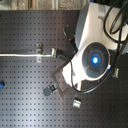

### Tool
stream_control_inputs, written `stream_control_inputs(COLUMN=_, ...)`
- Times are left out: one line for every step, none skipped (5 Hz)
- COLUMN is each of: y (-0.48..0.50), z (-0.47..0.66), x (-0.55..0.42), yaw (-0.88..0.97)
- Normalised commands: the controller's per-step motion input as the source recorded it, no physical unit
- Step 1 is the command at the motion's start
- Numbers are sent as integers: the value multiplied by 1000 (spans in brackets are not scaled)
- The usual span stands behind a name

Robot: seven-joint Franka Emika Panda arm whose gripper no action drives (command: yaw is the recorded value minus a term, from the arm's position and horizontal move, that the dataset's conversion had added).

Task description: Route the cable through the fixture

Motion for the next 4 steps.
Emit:
stream_control_inputs(y=13, z=0, x=22, yaw=0)
stream_control_inputs(y=-16, z=156, x=-208, yaw=-54)
stream_control_inputs(y=62, z=238, x=-280, yaw=-214)
stream_control_inputs(y=102, z=250, x=-180, yaw=-351)
